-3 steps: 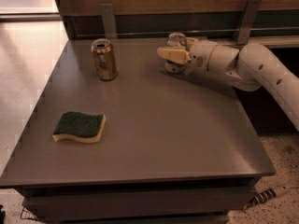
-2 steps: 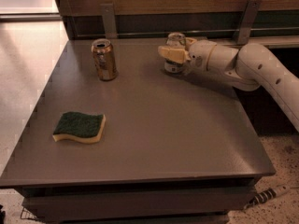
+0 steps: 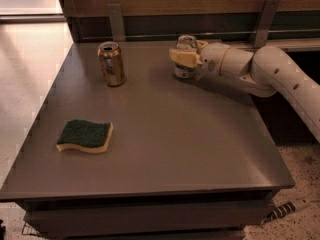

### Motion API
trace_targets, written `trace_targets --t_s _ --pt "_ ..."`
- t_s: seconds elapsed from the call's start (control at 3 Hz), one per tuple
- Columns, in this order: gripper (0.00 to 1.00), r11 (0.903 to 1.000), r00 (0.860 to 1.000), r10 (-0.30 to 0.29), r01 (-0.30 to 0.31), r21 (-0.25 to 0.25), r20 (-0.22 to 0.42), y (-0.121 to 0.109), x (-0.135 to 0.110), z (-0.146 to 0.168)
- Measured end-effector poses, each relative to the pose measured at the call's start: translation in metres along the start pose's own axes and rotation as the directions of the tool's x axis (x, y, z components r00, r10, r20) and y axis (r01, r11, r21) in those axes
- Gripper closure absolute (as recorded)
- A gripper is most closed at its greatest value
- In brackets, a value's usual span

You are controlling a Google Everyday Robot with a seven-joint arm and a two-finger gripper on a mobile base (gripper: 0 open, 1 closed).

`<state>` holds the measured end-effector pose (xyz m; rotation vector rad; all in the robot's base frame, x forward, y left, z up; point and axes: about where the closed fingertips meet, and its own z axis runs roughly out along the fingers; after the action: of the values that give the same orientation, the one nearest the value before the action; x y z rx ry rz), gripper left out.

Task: Pick 7up can

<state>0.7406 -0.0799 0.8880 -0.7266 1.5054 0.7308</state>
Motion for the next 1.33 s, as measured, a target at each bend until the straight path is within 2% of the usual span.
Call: trace_targets --t_s 0.33,1.33 --pt "1.00 1.0000 1.000 0.000 0.000 -0.004 -0.001 0.001 -0.001 0.002" --pt "1.00 0.9951 0.996 -0.094 0.094 0.031 -0.009 0.012 -0.079 -0.028"
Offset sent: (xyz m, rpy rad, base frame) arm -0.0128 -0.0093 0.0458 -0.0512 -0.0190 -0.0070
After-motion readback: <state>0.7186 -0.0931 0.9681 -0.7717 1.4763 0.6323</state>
